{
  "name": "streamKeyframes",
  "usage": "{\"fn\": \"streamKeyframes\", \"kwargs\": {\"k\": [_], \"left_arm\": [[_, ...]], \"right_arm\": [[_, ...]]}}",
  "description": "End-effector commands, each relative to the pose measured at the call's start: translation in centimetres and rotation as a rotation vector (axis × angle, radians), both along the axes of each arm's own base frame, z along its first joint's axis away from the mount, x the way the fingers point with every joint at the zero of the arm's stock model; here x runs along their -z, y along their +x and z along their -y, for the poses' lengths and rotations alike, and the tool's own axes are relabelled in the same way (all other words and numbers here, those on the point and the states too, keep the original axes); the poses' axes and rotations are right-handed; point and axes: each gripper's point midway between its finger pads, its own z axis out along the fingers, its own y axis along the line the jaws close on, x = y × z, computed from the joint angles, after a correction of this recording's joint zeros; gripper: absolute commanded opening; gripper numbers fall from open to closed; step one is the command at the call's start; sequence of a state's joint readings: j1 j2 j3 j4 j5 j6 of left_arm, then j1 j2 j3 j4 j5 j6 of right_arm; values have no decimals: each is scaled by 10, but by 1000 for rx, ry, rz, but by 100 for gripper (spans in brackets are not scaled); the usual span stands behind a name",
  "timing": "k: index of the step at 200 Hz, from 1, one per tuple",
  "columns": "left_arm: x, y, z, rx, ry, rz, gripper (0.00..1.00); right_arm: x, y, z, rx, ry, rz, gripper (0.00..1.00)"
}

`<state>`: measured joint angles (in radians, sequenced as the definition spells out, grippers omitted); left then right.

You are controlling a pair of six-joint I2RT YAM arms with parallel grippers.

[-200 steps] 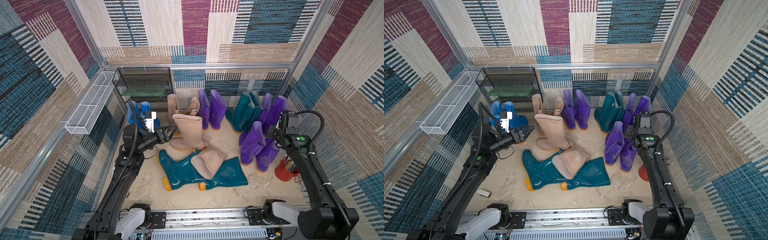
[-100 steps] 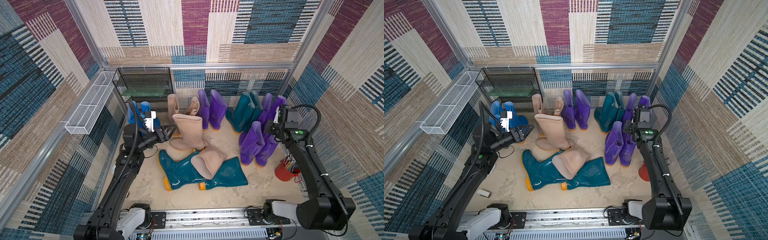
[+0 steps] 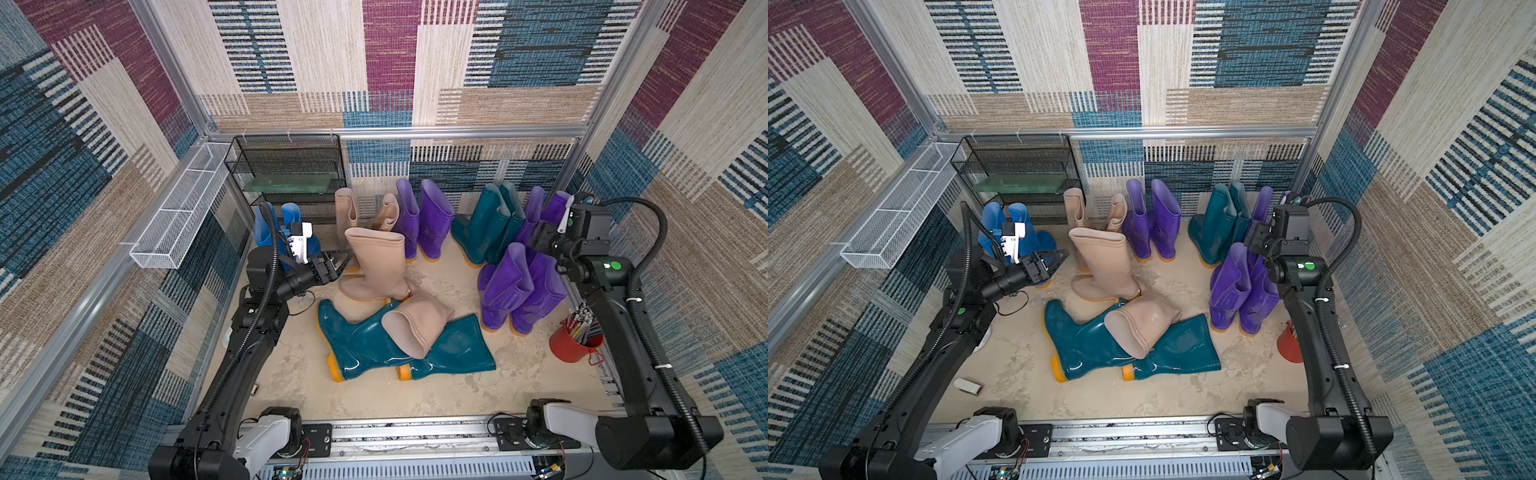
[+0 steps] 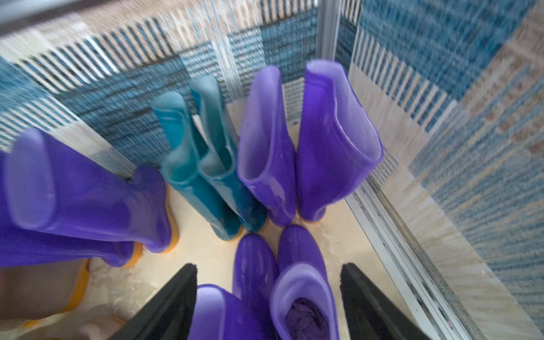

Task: Match and arrange rain boots in pairs
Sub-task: Adjust the rain boot at the center of the board.

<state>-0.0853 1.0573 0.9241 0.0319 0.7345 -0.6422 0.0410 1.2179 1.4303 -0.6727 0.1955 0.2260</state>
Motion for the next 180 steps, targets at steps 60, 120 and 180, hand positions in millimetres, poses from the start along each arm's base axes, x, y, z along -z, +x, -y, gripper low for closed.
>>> {"fn": "streamKeyframes", "kwargs": {"k": [60,120,180], "left_arm": [[0,0,-12,-62,124,106,75],[1,1,-15,-71,139,125,75],[3,4,-14,-60,127,110,75]], "right_arm": [[26,114,-206,-407,-175,-18,93],[99,184,-211,-322,-269,-178,90],[99,192,-195,-325,-141,-147,0]]}}
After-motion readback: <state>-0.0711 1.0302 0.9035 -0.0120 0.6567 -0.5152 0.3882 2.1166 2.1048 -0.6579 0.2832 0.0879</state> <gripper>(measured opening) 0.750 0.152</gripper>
